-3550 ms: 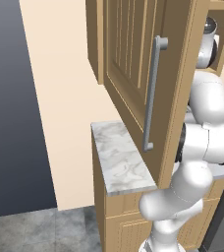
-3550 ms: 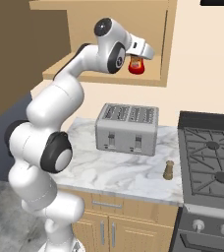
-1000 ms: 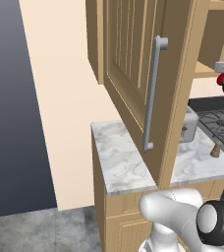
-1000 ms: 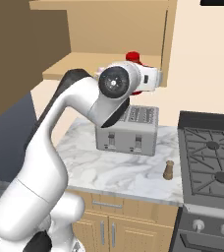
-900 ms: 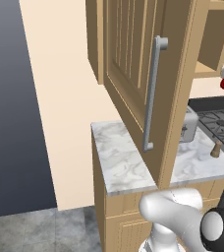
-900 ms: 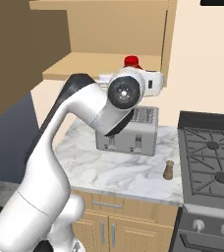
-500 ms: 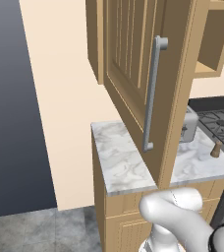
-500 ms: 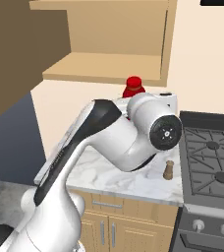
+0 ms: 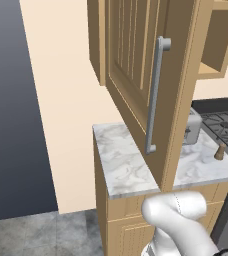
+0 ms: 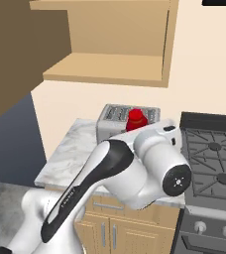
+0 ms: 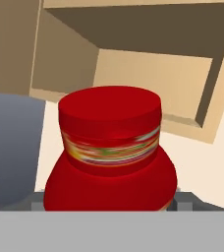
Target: Take 2 condiments from the cabinet and move them on the counter near the stove.Make sure the condiments are lined up with each other, next to each other.
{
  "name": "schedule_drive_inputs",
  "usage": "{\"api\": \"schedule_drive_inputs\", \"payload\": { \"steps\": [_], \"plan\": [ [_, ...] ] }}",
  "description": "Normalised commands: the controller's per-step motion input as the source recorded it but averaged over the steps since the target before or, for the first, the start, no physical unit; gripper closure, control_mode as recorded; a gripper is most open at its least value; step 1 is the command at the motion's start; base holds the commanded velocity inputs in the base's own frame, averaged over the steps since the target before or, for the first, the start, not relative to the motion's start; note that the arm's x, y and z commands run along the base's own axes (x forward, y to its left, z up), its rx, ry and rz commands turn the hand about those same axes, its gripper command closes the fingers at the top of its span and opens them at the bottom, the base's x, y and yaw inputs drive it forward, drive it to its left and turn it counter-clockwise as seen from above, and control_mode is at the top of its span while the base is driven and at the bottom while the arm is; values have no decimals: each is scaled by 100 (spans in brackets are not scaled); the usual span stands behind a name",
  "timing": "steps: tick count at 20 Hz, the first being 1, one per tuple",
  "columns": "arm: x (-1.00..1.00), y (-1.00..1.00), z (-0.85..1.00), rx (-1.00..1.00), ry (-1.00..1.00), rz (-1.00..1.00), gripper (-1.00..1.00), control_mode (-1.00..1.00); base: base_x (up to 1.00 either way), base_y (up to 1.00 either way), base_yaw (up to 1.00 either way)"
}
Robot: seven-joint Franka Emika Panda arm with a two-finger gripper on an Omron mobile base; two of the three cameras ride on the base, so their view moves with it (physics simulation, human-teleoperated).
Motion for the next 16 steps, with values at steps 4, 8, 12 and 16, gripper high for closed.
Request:
{"api": "schedule_drive_inputs", "payload": {
  "steps": [4, 8, 12, 16],
  "plan": [
    [1, 0, -71, -9, -13, 0, 100, -100, 0, 0, 0],
    [22, -2, -54, -2, -11, 0, 100, -100, 0, 0, 0],
    [17, -14, -32, 1, -6, 0, 100, -100, 0, 0, 0],
    [1, -30, -20, 5, -1, 6, 100, -100, 0, 0, 0]
  ]
}}
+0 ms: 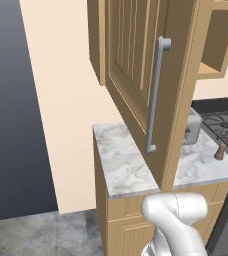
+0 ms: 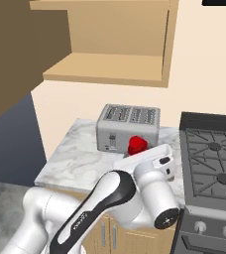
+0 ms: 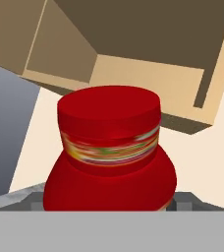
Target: Take 2 condiments from the cabinet and move them on the counter near the stove.Make sure the condiments are lined up with each other, next to each other.
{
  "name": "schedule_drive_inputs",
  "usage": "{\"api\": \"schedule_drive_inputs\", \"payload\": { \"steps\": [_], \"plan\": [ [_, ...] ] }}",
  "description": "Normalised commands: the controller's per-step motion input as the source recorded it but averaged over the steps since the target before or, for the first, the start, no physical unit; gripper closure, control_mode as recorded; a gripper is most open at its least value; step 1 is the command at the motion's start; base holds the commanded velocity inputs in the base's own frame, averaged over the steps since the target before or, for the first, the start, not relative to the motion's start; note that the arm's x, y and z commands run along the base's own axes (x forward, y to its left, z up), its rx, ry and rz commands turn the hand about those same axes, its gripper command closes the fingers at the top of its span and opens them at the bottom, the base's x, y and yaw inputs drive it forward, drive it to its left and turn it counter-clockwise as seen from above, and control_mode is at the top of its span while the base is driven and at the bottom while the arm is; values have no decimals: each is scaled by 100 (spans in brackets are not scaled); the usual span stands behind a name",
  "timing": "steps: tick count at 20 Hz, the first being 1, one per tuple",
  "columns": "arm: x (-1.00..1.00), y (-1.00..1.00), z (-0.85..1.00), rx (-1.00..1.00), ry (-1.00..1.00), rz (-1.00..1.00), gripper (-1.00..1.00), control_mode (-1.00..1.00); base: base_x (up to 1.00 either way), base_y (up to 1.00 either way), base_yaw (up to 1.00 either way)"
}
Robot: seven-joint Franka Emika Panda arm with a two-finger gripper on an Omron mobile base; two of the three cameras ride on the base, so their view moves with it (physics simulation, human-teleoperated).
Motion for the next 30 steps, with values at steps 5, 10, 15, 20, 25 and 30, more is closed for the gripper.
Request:
{"api": "schedule_drive_inputs", "payload": {
  "steps": [5, 10, 15, 20, 25, 30],
  "plan": [
    [0, -44, -26, 3, -1, 8, 100, -100, 0, 0, 0],
    [0, -46, -39, 0, -1, 8, 100, -100, 0, 0, 0],
    [1, -44, -45, 0, -1, 8, 100, -100, 0, 0, 0],
    [8, -35, -36, 0, -1, 7, 100, -100, 0, 0, 0],
    [4, -24, -13, 0, 0, 6, 100, -100, 0, 0, 0],
    [0, -13, 0, 0, 2, 4, 100, -100, 0, 0, 0]
  ]
}}
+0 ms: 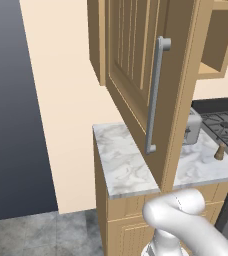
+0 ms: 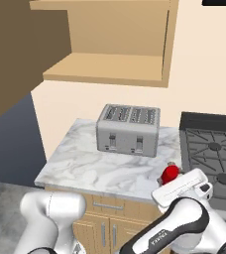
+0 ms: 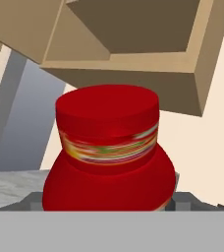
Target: Take 2 condiments from the cabinet and move them on the counter near the stove.Make sure the condiments are lined up with each other, next to each other.
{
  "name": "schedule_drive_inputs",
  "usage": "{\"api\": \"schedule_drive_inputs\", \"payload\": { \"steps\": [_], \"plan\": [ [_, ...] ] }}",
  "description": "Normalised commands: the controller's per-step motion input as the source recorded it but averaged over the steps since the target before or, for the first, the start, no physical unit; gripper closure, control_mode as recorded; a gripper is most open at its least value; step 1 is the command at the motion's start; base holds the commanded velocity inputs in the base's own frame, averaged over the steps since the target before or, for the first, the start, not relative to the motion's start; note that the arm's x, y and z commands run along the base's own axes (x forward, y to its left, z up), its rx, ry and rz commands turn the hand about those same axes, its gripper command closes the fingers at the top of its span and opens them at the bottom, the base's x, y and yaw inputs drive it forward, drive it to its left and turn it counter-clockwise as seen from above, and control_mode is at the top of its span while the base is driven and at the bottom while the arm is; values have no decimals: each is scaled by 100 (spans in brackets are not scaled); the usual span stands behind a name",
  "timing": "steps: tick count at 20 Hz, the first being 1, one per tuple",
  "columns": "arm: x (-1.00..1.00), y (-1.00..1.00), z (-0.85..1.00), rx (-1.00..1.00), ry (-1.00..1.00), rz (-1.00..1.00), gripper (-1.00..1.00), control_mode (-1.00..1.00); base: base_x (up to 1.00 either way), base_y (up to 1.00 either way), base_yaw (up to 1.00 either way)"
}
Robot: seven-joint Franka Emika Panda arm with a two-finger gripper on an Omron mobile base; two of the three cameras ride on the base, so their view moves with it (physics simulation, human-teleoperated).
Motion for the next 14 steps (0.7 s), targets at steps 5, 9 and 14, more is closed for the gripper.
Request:
{"api": "schedule_drive_inputs", "payload": {
  "steps": [5, 9, 14],
  "plan": [
    [1, -2, 0, 0, 5, 0, 100, -100, 0, 0, 0],
    [7, 0, 0, 0, 6, 0, 100, -100, 0, 0, 0],
    [4, 0, 0, 0, 8, 0, 100, -100, 0, 0, 0]
  ]
}}
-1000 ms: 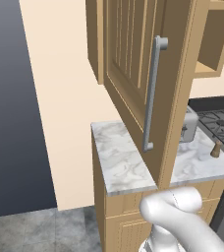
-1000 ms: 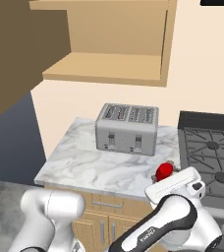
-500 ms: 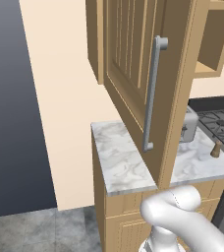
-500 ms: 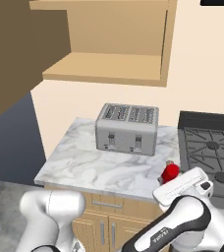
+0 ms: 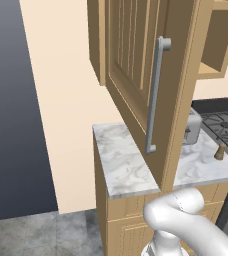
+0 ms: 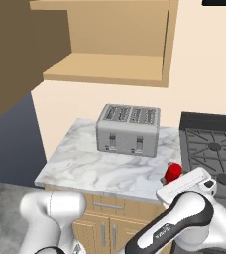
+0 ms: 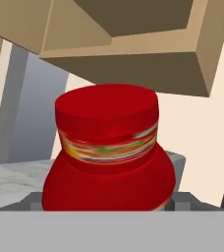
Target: Take 2 condiments from the cabinet and move them on the counter near the stove.Make sure the condiments are lined up with each other, next to each other.
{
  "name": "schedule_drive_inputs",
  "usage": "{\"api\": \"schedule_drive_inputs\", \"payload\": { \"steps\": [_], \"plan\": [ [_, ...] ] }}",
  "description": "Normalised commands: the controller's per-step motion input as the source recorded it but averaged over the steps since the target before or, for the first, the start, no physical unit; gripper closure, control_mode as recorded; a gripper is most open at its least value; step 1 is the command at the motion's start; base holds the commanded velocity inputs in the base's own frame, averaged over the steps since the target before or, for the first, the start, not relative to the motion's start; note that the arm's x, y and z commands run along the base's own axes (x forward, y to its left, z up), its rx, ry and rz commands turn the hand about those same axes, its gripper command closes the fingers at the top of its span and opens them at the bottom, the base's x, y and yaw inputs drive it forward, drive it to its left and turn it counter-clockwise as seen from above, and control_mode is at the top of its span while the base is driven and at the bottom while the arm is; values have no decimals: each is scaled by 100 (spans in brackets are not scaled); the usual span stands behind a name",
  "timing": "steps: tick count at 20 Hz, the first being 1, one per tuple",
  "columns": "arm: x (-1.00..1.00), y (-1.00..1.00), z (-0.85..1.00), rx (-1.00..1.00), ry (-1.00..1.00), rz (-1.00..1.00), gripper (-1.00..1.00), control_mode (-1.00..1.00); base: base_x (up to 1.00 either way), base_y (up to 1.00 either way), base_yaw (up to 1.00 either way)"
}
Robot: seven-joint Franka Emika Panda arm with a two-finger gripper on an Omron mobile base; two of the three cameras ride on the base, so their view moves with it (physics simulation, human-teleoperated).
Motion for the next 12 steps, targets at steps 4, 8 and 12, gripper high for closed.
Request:
{"api": "schedule_drive_inputs", "payload": {
  "steps": [4, 8, 12],
  "plan": [
    [11, 0, 0, 0, 9, -4, 100, -100, 0, 0, 0],
    [9, 0, 0, -1, 11, -2, 100, -100, 0, 0, 0],
    [3, 0, 0, -1, 8, -1, 100, -100, 0, 0, 0]
  ]
}}
